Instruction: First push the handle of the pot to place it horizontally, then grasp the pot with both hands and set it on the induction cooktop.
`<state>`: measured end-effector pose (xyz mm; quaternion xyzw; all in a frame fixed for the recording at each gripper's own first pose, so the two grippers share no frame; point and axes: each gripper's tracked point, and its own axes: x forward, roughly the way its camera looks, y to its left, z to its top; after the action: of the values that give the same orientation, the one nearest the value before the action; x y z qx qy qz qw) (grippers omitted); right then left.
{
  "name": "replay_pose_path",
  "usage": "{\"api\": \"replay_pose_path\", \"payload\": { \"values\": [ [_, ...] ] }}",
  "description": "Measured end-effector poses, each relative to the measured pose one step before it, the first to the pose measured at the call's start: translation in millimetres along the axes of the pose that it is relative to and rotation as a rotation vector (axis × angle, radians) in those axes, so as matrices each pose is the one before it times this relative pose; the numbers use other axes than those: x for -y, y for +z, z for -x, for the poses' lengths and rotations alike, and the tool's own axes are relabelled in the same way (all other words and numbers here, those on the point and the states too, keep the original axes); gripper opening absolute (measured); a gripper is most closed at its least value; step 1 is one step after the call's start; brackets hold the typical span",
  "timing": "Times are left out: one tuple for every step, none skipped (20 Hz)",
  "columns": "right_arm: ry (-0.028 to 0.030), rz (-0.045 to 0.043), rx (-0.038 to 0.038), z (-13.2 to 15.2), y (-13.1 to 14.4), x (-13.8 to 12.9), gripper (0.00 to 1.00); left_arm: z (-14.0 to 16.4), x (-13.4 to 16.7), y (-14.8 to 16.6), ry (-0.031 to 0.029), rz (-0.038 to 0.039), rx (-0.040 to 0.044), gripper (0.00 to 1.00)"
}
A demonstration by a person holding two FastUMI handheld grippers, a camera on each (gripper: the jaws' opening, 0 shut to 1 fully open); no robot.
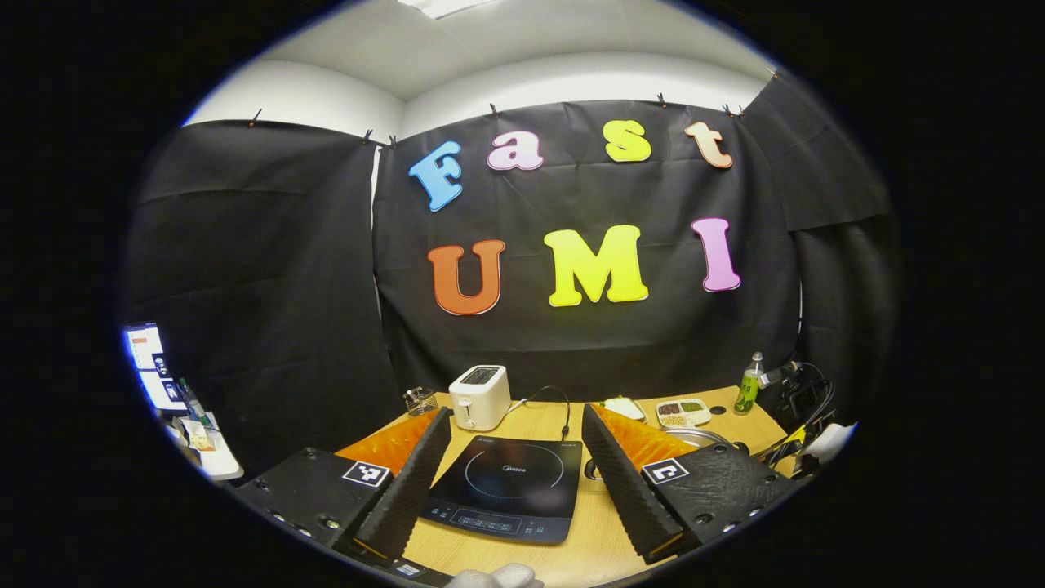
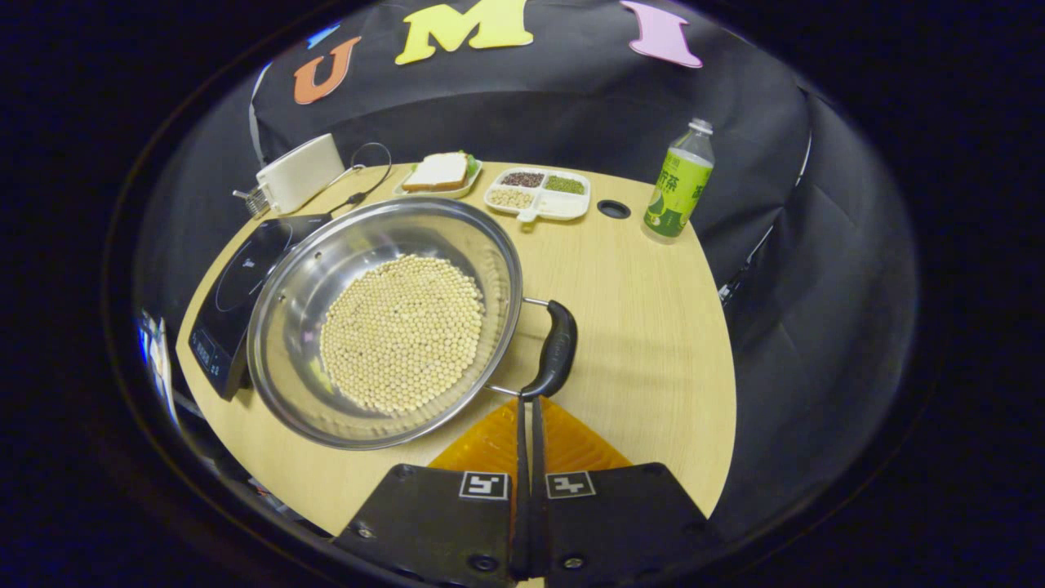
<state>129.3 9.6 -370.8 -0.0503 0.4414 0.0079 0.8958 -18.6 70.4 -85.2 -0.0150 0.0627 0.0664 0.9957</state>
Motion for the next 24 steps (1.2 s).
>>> {"api": "replay_pose_path", "payload": {
  "values": [
    [-0.00185, -0.00166, 0.00557, -1.36, 0.78, 1.35, 0.04, 0.54, -0.78, -0.81, -0.00022, -0.00171, -0.00325, 0.96],
    [-0.00334, -0.00284, 0.00617, -1.54, 2.17, 1.48, 0.01, 0.33, -0.41, -0.14, -0.00165, 0.00082, -0.00567, 0.96],
    [-0.00452, 0.00015, 0.00633, -1.44, 1.91, 1.16, 0.01, -0.13, -1.68, -1.32, 0.0025, -0.00193, -0.00356, 0.96],
    [-0.00578, 0.00616, 0.0051, -1.47, 2.52, 1.47, 0.01, -0.26, -1.42, -0.2, 0.00106, -0.00418, -0.00035, 0.96],
    [-0.00731, 0.00581, 0.00554, -2.51, 2.28, 1.97, 0.04, -0.04, -0.4, 0.74, -0.00255, -0.006, 0.00018, 0.96],
    [-0.00576, 0.00056, 0.00433, -0.49, 1.43, 1.28, 0.01, -1.53, -0.29, -1.16, -0.00406, -0.00724, -0.00004, 0.96],
    [-0.00334, -0.00388, 0.0017, 0.0, 0.12, 0.56, 0.04, -1.61, 0.33, -0.83, -0.00773, -0.00789, 0.00242, 0.96],
    [-0.01127, -0.01226, 0.00265, 2.14, -0.83, 2.04, 0.04, -2.95, 0.5, -1.06, -0.01201, -0.00877, 0.00383, 0.96],
    [-0.01646, -0.02244, 0.00601, 5.5, -1.4, 2.9, 0.04, -3.77, 1.09, -3.25, -0.01748, -0.00641, -0.00287, 0.96],
    [-0.01882, -0.02244, 0.01586, 7.96, 0.01, 2.7, 0.04, -5.36, 1.73, -3.25, -0.02313, -0.00397, -0.00312, 0.96],
    [-0.01447, -0.01594, 0.01999, 10.21, -0.15, 0.27, 0.04, -4.89, 0.04, -4.16, -0.01906, -0.00425, -0.00604, 0.96],
    [-0.0144, -0.01028, 0.01891, 10.88, -0.49, 0.78, 0.04, -4.47, -0.82, -2.91, -0.01954, -0.00013, -0.00328, 0.96],
    [-0.01018, -0.00583, 0.01585, 10.04, 0.53, -0.67, 0.04, -6.34, -0.26, -0.88, -0.02026, 0.00383, 0.0058, 0.96],
    [-0.0077, -0.00398, 0.01946, 13.56, 1.35, -0.85, 0.14, -7.36, 0.07, -3.33, -0.02014, 0.00599, -0.00096, 0.96],
    [-0.00905, -0.00179, 0.01725, 12.27, -0.23, -2.29, 0.24, -5.9, 0.1, -7.5, -0.02203, 0.00851, -0.01165, 0.96],
    [-0.01308, -0.00387, 0.02331, 12.51, 1.95, -2.01, 0.42, -6.79, 2.42, -6.07, -0.02898, 0.01194, -0.00649, 0.96],
    [-0.01798, 0.00026, 0.01478, 11.21, 0.67, -0.64, 0.59, -6.4, 2.13, -6.74, -0.02439, 0.00878, -0.01354, 0.96],
    [-0.00932, -0.00254, 0.01708, 9.96, 1.33, -2.98, 0.71, -6.24, 1.96, -5.37, -0.03116, 0.00486, -0.00852, 0.96],
    [-0.01359, -0.00126, 0.02133, 9.17, 2.64, -2.23, 0.78, -5.61, 3.35, -7.48, -0.02749, 0.00277, -0.01231, 0.96],
    [-0.00707, -0.00444, 0.02282, 7.34, 2.62, -3.22, 0.83, -6.05, 0.67, -4.78, -0.01967, 0.0029, -0.00486, 0.96],
    [-0.00846, -0.0086, 0.02313, 6.47, 2.91, -2.2, 0.87, -5.94, 4.47, -6.58, -0.02316, 0.00629, -0.01108, 0.96],
    [0.00129, -0.01161, 0.00627, 3.92, 0.6, -3.53, 0.84, -4.63, 3.2, -7.02, -0.01416, 0.0069, -0.01533, 0.96],
    [0.01036, -0.01058, -0.00363, 1.38, -2.78, -5.29, 0.88, -4.6, 3.18, -8.64, -0.00515, 0.00636, -0.0195, 0.96],
    [0.01607, -0.01277, -0.00591, -2.15, -3.28, -5.51, 0.96, -6.21, 4.87, -8.11, -0.00475, 0.01257, -0.01897, 0.96]
  ]
}}
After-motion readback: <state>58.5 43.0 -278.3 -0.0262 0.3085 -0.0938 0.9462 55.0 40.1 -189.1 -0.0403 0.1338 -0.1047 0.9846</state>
